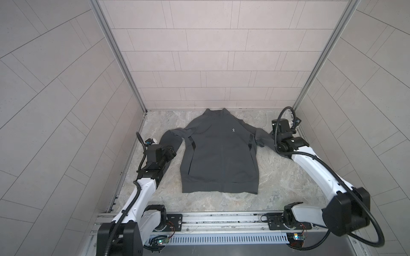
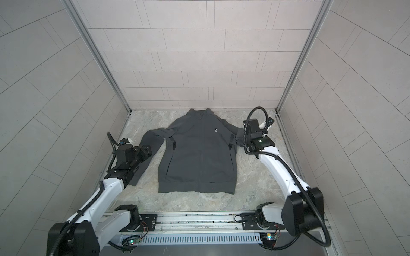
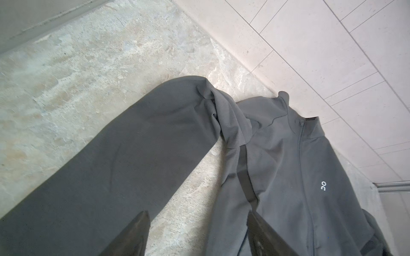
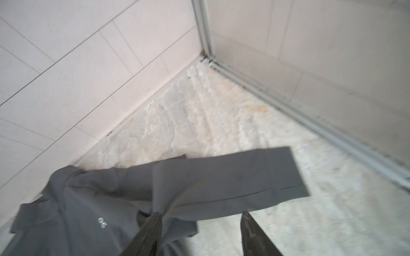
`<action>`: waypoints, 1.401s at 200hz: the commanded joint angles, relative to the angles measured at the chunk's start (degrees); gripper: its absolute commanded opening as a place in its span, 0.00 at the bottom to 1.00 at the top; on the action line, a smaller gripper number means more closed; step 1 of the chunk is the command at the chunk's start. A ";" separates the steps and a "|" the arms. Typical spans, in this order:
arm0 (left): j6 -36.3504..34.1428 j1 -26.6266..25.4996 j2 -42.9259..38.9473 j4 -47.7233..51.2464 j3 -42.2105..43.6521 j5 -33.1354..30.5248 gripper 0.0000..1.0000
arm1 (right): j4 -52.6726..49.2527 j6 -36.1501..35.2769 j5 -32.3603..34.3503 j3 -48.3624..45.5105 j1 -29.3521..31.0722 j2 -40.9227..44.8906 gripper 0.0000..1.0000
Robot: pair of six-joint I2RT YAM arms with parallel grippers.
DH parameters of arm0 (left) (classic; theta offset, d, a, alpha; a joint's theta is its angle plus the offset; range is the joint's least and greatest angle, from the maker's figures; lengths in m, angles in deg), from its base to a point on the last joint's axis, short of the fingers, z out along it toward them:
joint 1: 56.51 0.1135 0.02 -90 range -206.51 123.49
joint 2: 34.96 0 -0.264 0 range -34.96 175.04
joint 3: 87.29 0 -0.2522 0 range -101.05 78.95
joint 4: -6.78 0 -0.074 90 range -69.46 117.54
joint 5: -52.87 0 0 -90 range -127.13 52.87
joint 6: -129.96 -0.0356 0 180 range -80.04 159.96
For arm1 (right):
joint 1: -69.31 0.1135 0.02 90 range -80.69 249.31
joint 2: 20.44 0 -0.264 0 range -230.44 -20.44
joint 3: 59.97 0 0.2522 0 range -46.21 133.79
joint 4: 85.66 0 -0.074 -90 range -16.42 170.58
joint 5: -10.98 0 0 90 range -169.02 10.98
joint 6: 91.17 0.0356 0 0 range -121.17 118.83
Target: Zip up the jacket
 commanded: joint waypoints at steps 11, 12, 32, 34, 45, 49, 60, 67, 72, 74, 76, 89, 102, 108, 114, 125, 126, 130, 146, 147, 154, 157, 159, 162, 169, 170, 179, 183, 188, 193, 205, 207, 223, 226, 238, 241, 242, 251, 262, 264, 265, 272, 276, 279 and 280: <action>-8.36 -0.03 0.07 -5.60 2.92 -10.42 0.74 | 21.61 -30.26 3.42 -22.59 -0.64 11.58 0.65; -8.44 -0.03 0.10 -5.80 3.08 -10.91 0.74 | 22.41 -30.98 3.24 -23.30 -0.66 11.94 0.66; -5.87 1.67 1.00 -8.52 4.22 -14.40 0.74 | 34.88 -38.29 0.77 -34.12 -1.51 16.11 1.00; -5.99 1.78 1.18 -9.44 4.39 -14.39 0.74 | 35.55 -38.38 0.54 -34.51 -1.73 16.04 1.00; -9.11 1.90 1.95 -14.10 4.92 -13.16 0.74 | 37.94 -37.70 -0.89 -37.00 -3.12 14.39 1.00; -11.82 1.82 1.92 -15.47 5.00 -11.51 0.72 | 39.01 -37.55 -1.60 -37.76 -3.59 13.46 1.00; -16.68 1.50 1.01 -16.94 5.46 -9.30 0.70 | 42.31 -38.14 -2.32 -38.59 -4.13 10.84 1.00; -17.38 1.44 -0.16 -16.90 6.21 -10.71 0.70 | 39.86 -37.44 -3.02 -37.16 -4.16 10.31 1.00; -17.89 1.41 -1.26 -17.08 7.14 -11.53 0.70 | 43.02 -38.42 -3.53 -37.90 -4.26 9.35 1.00; -18.25 1.39 -1.73 -17.29 7.65 -11.74 0.70 | 44.31 -38.65 -3.89 -38.21 -4.37 8.99 1.00; -18.62 1.38 -2.24 -17.66 8.15 -12.04 0.70 | 45.27 -38.62 -4.07 -38.35 -4.48 8.75 1.00; -20.12 1.36 -5.22 -22.22 13.47 -14.30 0.70 | 49.75 -37.96 -5.69 -38.66 -5.65 6.35 0.99; -20.23 1.29 -6.27 -28.05 18.42 -17.76 0.73 | 51.34 -37.55 -8.74 -36.93 -6.89 2.49 1.00; -20.30 1.31 -5.86 -29.59 19.83 -19.00 0.74 | 51.74 -37.51 -9.36 -36.05 -6.91 0.85 1.00; -19.38 1.38 -4.80 -32.32 20.73 -21.35 0.75 | 52.01 -37.56 -10.50 -34.72 -6.96 -1.21 1.00; -19.94 1.45 -2.45 -36.25 21.09 -20.05 0.75 | 53.00 -38.01 -12.71 -33.15 -7.01 -4.21 1.00; -20.16 1.46 -2.21 -36.51 21.09 -19.64 0.75 | 53.05 -38.06 -12.96 -32.98 -7.01 -4.48 1.00; -21.01 1.34 -1.38 -37.51 20.84 -17.71 0.75 | 53.12 -38.33 -13.81 -32.27 -7.01 -5.49 1.00; -22.06 1.39 4.27 -41.30 19.05 -15.02 0.75 | 53.80 -39.06 -16.81 -29.87 -6.94 -9.19 1.00; -22.01 1.38 4.80 -41.76 19.02 -15.01 0.75 | 53.89 -39.16 -16.99 -29.75 -6.93 -9.39 1.00; -22.29 1.38 7.88 -45.28 18.72 -14.54 0.75 | 53.25 -39.68 -18.21 -28.69 -6.92 -10.42 1.00; -22.69 1.38 9.19 -46.96 18.63 -14.12 0.75 | 52.87 -39.88 -18.82 -28.25 -6.92 -10.82 1.00; -22.98 1.36 10.11 -48.08 18.57 -13.80 0.75 | 52.60 -40.03 -19.12 -27.93 -6.88 -11.10 1.00; -23.38 1.33 11.47 -49.42 18.36 -13.34 0.75 | 52.31 -40.16 -19.43 -27.50 -6.85 -11.49 1.00; -24.25 1.38 14.81 -52.69 17.65 -12.20 0.75 | 51.55 -40.63 -19.63 -26.68 -6.61 -12.13 1.00; -24.43 1.38 15.34 -52.99 17.53 -12.02 0.75 | 51.48 -40.65 -19.63 -26.58 -6.59 -12.22 1.00; -25.45 1.38 21.01 -57.37 16.47 -11.04 0.75 | 51.75 -41.53 -19.79 -26.29 -6.47 -12.70 1.00; -25.38 1.44 24.93 -59.79 15.82 -10.42 0.76 | 53.24 -42.41 -19.93 -26.76 -6.38 -13.01 1.00; -25.68 1.43 30.34 -63.47 14.90 -9.44 0.76 | 57.11 -43.39 -20.03 -27.94 -6.36 -13.81 1.00; -26.70 1.39 36.28 -71.46 14.05 -8.08 0.75 | 58.41 -43.03 -20.21 -28.04 -6.97 -15.00 1.00; -26.87 2.81 34.94 -63.46 10.88 -2.33 0.74 | 61.69 -41.48 -20.50 -28.33 -8.16 -19.35 1.00; -26.88 2.83 33.40 -58.73 10.63 -2.52 0.74 | 62.51 -41.41 -20.79 -28.41 -8.27 -20.27 1.00; -28.25 1.19 31.16 -54.05 8.73 -5.93 0.74 | 65.27 -43.23 -23.71 -29.16 -8.15 -21.19 1.00; -28.62 1.21 32.70 -57.24 9.17 -5.36 0.74 | 62.32 -42.63 -23.76 -28.37 -8.24 -20.54 1.00; -28.56 1.41 36.38 -62.55 9.40 -3.70 0.78 | 66.33 -43.71 -24.38 -29.36 -8.32 -21.61 1.00; -28.56 1.38 35.37 -59.62 8.84 -3.74 0.92 | 66.03 -43.55 -24.40 -29.34 -8.33 -21.40 1.00; -28.56 1.38 34.98 -58.52 8.64 -3.83 0.96 | 65.71 -43.38 -24.38 -29.31 -8.33 -21.25 1.00; -28.40 1.29 32.34 -49.60 6.12 -4.09 1.00 | 63.16 -42.64 -24.51 -28.69 -8.57 -20.45 1.00; -28.79 1.44 31.83 -46.24 4.41 -3.33 1.00 | 64.08 -42.68 -24.22 -28.88 -8.51 -20.64 1.00; -28.84 1.37 31.90 -46.76 4.44 -3.08 1.00 | 63.03 -42.42 -23.96 -28.57 -8.46 -20.41 1.00; -28.87 1.37 31.97 -47.03 4.51 -2.89 1.00 | 62.50 -42.29 -23.77 -28.44 -8.44 -20.36 1.00; -29.23 1.26 32.73 -50.24 5.41 -1.54 1.00 | 63.19 -42.44 -23.35 -28.24 -8.37 -20.92 1.00; -29.72 1.24 33.39 -52.58 6.11 -0.65 1.00 | 63.68 -42.66 -23.16 -28.42 -8.27 -20.94 1.00; -29.90 1.28 34.08 -54.61 6.60 0.17 1.00 | 62.90 -42.39 -23.07 -28.30 -8.19 -20.66 1.00; -29.93 1.29 34.33 -55.36 6.73 0.40 1.00 | 62.57 -42.36 -23.06 -28.22 -8.22 -20.57 1.00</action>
